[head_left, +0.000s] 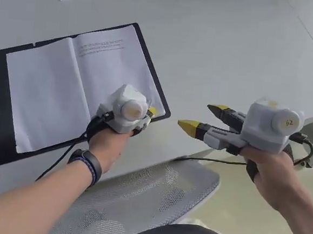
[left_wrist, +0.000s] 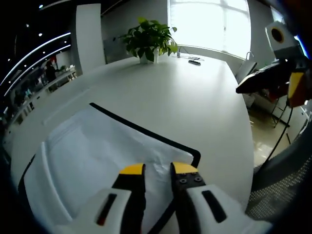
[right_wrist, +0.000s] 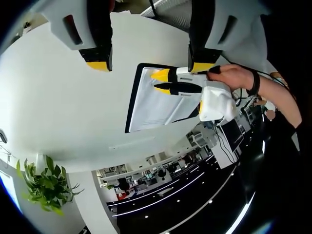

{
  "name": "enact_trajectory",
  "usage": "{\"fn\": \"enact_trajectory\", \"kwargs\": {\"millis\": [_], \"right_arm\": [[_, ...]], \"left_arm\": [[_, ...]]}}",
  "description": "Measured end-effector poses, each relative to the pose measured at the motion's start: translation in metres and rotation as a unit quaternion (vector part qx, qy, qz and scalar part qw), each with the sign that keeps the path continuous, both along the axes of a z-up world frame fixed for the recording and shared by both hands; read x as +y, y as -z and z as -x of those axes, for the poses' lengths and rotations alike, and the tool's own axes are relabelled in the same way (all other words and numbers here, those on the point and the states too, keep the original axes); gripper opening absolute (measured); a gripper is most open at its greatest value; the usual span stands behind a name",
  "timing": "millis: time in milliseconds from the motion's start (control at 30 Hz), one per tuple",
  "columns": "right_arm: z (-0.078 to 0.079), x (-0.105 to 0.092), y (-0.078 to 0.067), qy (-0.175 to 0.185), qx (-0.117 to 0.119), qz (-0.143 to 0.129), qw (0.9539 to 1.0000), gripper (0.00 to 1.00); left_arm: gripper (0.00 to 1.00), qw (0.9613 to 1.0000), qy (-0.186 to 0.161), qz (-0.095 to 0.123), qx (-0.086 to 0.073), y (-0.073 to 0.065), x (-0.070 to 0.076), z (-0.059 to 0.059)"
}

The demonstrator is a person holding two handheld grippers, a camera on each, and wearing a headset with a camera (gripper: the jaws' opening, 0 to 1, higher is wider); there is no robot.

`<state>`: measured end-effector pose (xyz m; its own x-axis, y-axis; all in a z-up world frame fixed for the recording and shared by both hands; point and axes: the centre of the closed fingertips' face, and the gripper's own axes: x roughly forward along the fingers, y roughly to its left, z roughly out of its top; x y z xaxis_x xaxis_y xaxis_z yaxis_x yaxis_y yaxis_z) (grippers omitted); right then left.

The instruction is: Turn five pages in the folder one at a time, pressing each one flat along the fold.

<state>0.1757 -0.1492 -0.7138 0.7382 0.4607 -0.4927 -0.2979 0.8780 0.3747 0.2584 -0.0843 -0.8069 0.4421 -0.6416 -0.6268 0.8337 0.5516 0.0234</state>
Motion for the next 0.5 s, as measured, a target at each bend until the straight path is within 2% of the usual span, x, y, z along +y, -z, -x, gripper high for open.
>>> {"fn": "enact_trajectory", "kwargs": {"millis": [67, 167, 233, 267, 333, 400, 500], "right_arm": [[-0.001, -0.002, 0.0, 0.003, 0.001, 0.0, 1.0, 0.62], [-0.003, -0.005, -0.001, 0.009, -0.002, -0.004, 1.0, 0.62], [-0.004, -0.006, -0.001, 0.011, -0.002, -0.006, 0.9999, 0.61], [-0.004, -0.007, 0.0, 0.012, -0.002, -0.007, 0.9999, 0.61], [-0.005, -0.007, 0.002, 0.009, -0.001, -0.005, 1.0, 0.61], [-0.008, -0.007, 0.005, 0.004, 0.001, -0.002, 1.0, 0.61], [-0.013, -0.006, 0.007, -0.003, 0.002, -0.004, 1.0, 0.6]], "left_arm": [[0.16, 1.0, -0.002, 0.004, 0.001, 0.0, -0.001, 0.001], [0.13, 1.0, 0.002, -0.005, -0.007, 0.001, -0.005, 0.003], [0.12, 0.9997, -0.001, -0.01, -0.024, 0.002, -0.004, 0.003], [0.1, 0.9998, 0.003, -0.003, -0.02, 0.002, -0.006, 0.005], [0.09, 0.9994, -0.002, -0.008, -0.034, 0.002, -0.005, 0.005], [0.08, 0.9994, -0.006, -0.008, -0.033, 0.001, -0.005, 0.004], [0.08, 0.9991, -0.007, -0.01, -0.04, 0.002, -0.005, 0.004]]}}
